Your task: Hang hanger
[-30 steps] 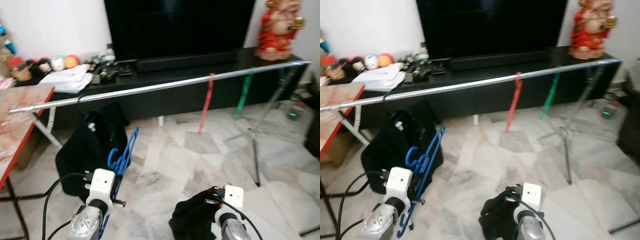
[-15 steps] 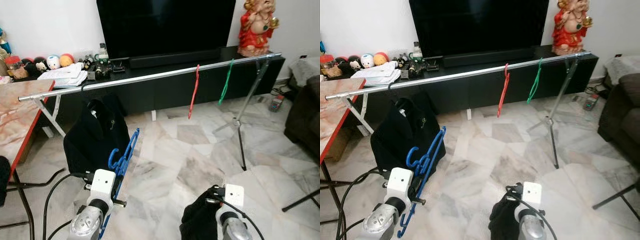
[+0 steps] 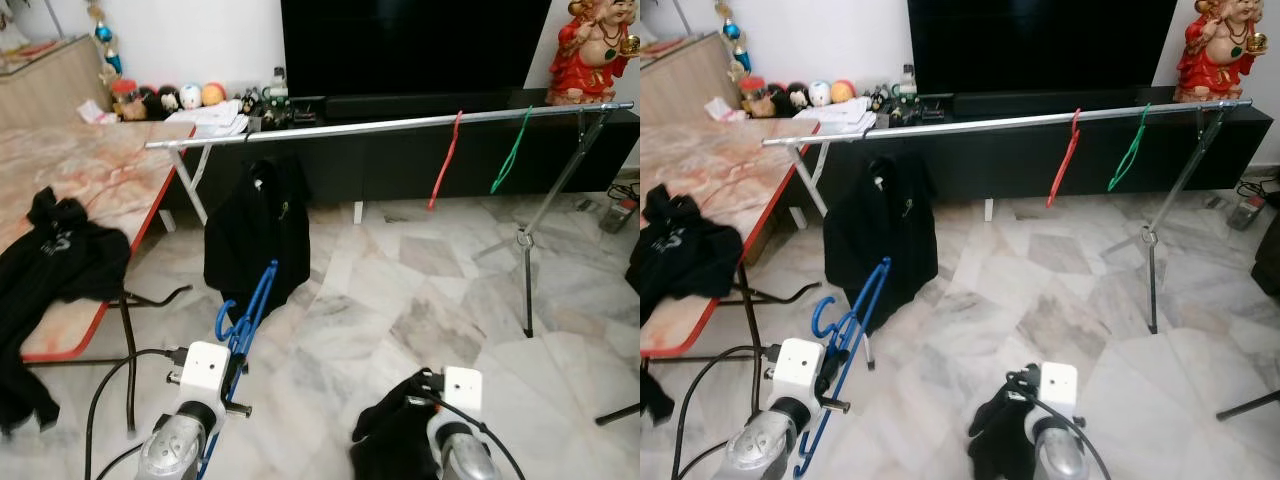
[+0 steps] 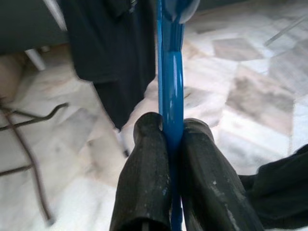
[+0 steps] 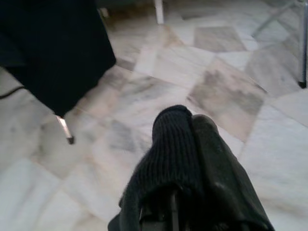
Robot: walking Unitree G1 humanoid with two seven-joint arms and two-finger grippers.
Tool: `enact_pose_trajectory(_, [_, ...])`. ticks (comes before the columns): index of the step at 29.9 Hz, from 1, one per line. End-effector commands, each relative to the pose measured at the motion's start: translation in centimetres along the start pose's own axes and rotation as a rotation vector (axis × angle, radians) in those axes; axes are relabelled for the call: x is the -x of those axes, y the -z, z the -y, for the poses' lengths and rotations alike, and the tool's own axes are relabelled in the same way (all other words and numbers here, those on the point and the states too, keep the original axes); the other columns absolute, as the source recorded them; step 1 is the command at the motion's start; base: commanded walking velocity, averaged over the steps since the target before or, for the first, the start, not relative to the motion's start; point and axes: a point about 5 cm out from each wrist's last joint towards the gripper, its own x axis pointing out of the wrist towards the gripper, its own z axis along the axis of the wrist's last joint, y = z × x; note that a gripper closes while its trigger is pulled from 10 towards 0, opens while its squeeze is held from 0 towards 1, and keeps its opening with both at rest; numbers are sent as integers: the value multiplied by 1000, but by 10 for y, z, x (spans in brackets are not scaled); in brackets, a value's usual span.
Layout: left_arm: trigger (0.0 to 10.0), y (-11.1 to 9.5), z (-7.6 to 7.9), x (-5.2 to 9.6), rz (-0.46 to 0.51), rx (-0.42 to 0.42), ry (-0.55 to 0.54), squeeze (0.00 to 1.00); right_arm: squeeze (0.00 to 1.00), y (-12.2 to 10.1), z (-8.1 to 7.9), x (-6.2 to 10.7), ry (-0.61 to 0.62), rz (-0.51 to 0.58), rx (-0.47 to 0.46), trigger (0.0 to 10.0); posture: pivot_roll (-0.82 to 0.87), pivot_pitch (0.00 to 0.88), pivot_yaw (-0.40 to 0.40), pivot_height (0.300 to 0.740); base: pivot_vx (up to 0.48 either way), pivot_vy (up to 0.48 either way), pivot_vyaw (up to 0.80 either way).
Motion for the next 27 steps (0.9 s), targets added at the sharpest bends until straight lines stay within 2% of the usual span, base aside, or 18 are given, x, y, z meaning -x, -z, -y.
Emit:
enact_pose_trajectory(1, [10000,-4,0,0,17,9,-3,0,0,-5,-2,-2,-10,21,2,10000,81,52,34,740,-247,0,0])
enact_pose_trajectory(12, [10000,-4,0,0,15,7,-1,0,0,-7,-4,-3,-23,27,10,10000,82,53,33,740,-250,0,0])
enact_pose_trajectory(18, [10000,-3,2,0,5,4,14,0,0,-10,-7,-4,-36,30,29,10000,85,55,32,740,0,0,0])
enact_pose_trajectory(25, [10000,-1,5,-1,-29,-6,76,0,0,-18,-10,-8,-44,54,22,10000,88,56,33,740,0,0,0])
enact_pose_trajectory(27, [10000,1,7,-1,-64,-29,132,0,0,-23,-10,-10,-47,63,15,10000,88,56,33,740,0,0,0])
